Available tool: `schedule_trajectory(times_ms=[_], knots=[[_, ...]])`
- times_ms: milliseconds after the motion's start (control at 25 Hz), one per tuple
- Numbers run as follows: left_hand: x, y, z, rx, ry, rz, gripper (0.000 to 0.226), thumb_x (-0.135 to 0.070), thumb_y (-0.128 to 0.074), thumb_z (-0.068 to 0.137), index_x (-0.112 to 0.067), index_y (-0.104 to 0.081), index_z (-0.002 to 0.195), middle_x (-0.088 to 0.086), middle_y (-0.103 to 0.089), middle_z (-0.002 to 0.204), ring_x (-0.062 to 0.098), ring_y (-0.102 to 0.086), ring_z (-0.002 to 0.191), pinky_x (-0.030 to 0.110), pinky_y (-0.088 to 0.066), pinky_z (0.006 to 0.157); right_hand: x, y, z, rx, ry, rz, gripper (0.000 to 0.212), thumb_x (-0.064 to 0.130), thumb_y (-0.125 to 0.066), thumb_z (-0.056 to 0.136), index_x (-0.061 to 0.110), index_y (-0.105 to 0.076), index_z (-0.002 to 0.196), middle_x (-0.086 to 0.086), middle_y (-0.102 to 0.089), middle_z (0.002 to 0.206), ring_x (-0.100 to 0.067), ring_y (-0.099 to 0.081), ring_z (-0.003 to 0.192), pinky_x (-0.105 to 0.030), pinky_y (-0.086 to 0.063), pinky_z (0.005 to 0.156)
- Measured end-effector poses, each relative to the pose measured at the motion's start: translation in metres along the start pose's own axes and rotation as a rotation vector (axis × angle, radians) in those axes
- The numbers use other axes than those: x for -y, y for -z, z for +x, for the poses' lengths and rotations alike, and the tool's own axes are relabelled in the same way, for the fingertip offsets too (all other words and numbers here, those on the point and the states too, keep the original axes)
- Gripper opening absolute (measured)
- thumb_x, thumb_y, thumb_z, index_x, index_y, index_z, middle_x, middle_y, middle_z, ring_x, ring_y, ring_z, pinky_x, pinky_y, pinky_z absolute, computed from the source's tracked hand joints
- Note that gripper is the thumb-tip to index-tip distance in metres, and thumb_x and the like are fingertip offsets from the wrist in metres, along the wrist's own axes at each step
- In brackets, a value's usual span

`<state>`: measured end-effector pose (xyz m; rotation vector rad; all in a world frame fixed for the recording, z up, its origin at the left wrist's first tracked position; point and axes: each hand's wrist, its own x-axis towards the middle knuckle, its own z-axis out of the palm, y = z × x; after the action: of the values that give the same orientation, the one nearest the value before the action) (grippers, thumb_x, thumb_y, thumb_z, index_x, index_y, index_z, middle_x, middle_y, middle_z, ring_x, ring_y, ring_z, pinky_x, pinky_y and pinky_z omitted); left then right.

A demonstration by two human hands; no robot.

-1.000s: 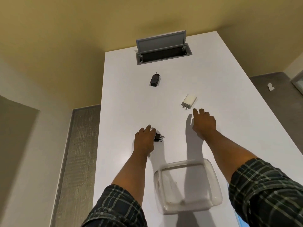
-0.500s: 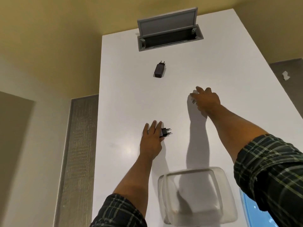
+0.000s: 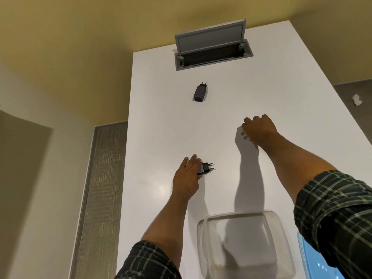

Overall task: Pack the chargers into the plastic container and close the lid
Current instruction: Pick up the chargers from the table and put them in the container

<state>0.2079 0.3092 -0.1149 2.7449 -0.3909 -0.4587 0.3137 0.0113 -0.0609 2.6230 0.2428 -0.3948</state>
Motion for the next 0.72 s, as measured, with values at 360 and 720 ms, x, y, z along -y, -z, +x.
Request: schedule_trajectory(times_ms=[360,720], knots=[[-0.018,0.024,-0.050,-0.095,0.084,0.001,0.023,-0.036,-0.059,0.095,-0.016,-0.052,0.103,0.000,-0.065,0.099,0.029,-0.062,0.088,0.040,-0.051,0.077,-0.001,-0.007,-0.085,-0.232,-0.236,0.163,0.020,0.014,-0.077,0.070,0.007,-0.066,0.084,-0.007,-0.061,0.077,-0.024,-0.060,0.057,-0.028,-0.033,0.054],[-0.074,0.053,-0.136,-0.305,0.084,-0.117,0.032,-0.037,-0.052,0.093,-0.014,-0.055,0.115,0.001,-0.066,0.096,0.026,-0.061,0.087,0.039,-0.053,0.073,0.007,0.022,-0.171,-0.654,-0.342,0.222,0.045,0.050,-0.054,0.093,0.007,-0.058,0.078,-0.001,-0.047,0.053,-0.021,-0.048,0.039,-0.026,-0.039,0.041]])
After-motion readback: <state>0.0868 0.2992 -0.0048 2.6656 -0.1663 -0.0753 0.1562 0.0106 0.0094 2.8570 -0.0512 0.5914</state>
